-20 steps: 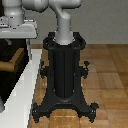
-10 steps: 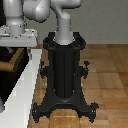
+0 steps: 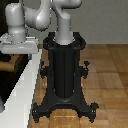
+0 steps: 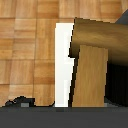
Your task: Open the door by pressing down and pulling on the handle.
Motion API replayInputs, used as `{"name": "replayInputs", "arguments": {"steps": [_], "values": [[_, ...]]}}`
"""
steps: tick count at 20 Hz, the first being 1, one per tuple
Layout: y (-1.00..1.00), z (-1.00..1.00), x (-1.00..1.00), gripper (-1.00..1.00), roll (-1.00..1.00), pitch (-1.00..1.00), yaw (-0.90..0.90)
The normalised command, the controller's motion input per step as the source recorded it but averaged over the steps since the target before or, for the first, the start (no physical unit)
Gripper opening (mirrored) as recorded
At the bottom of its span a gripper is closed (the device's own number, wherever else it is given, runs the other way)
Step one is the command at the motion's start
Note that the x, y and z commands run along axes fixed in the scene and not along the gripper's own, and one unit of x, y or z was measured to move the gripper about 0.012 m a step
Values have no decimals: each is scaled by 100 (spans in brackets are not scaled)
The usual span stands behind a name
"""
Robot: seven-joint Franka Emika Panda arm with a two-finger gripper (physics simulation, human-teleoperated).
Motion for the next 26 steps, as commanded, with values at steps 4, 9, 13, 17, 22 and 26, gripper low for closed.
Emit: {"name": "replayInputs", "arguments": {"steps": [4, 9, 13, 17, 22, 26], "values": [[0, 0, 0, -100, 0, 0, 0], [0, 0, 0, -100, 0, 0, 0], [0, 0, 0, -100, 0, 0, 0], [0, -50, 0, -100, 0, -8, 0], [0, -60, 0, -100, 0, -12, 0], [0, -75, 0, -100, 0, -11, 0]]}}
